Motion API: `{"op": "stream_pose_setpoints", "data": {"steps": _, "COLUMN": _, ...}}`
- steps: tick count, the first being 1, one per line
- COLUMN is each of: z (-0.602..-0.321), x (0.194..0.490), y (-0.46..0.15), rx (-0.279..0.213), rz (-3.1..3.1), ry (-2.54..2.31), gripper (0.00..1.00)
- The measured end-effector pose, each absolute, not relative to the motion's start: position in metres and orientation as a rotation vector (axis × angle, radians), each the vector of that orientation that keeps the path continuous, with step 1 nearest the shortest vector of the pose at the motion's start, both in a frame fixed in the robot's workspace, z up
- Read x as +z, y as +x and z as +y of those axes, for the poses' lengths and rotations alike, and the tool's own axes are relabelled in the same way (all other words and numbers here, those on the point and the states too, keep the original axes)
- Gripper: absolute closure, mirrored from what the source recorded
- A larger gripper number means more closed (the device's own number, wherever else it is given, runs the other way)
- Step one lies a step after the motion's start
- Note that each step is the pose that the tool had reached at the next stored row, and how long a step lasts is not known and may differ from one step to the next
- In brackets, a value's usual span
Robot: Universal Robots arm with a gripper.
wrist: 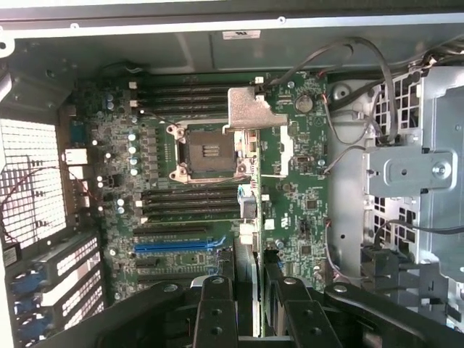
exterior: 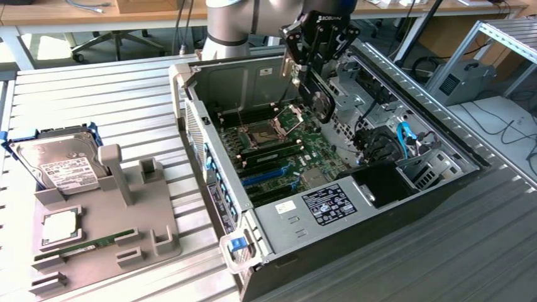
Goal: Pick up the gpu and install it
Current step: 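Pick up the gpu and move the gpu toward the slot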
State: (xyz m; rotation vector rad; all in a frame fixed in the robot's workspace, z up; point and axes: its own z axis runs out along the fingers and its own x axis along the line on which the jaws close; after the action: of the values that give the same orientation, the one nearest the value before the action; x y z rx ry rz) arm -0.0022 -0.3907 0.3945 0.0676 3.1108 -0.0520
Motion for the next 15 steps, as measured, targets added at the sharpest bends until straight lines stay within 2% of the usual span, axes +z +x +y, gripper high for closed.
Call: {"op": "stream_pose_setpoints", "data": {"steps": 15, "z": -0.396, "x": 0.378, "y": 0.010, "rx": -0.052, "rz": 3.111, "ry": 0.062, "gripper": 0.73}}
